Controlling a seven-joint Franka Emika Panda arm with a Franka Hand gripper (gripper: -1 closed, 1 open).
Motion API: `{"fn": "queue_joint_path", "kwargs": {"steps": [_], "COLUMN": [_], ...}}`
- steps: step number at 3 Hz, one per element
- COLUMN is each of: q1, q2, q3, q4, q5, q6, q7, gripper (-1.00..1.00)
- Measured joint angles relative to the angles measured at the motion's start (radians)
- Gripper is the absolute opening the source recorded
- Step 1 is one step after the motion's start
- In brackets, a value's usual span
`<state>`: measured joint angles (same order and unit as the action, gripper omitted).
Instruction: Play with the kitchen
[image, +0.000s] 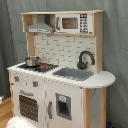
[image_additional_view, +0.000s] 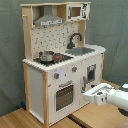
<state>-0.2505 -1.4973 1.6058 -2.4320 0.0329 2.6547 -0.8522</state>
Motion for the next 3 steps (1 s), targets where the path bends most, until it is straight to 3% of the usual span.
{"fn": "queue_joint_path", "kwargs": {"steps": [1, 3], "q1": [-0.013, -0.134], "q2": [0.000, 0.003], "q3": [-0.105, -0.269], "q4": [0.015, 0.089], "q5": [0.000, 0.003], "q6": [0.001, -0.042], "q7": [0.004, 0.020], "gripper": [1.00, 1.00]}}
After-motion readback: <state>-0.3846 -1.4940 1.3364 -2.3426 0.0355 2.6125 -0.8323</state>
